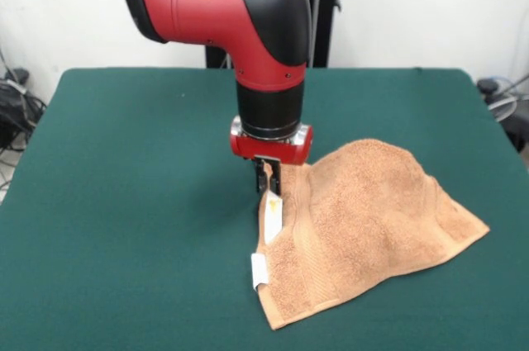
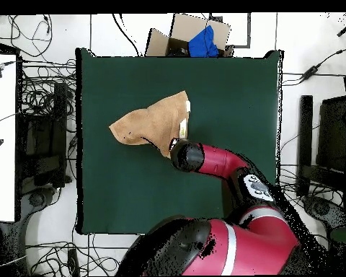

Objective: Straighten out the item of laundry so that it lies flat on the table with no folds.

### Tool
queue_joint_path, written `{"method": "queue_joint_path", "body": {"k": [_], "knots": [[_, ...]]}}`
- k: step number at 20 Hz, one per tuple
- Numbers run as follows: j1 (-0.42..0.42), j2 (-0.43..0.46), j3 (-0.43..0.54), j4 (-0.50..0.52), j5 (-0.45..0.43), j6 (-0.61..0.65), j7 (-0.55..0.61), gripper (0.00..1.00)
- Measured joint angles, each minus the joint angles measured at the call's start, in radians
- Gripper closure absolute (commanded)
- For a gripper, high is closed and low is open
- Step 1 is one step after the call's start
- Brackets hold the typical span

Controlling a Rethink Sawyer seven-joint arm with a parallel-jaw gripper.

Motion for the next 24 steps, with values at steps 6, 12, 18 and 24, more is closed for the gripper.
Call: {"method": "queue_joint_path", "body": {"k": [6,12,18,24], "knots": [[0.001,0.000,0.000,-0.004,-0.013,0.002,0.000,1.00],[0.003,0.000,0.001,-0.012,-0.027,0.012,0.000,1.00],[0.004,0.000,0.001,-0.016,-0.043,0.014,0.000,1.00],[0.003,0.001,0.003,-0.023,-0.046,0.027,0.000,1.00]]}}
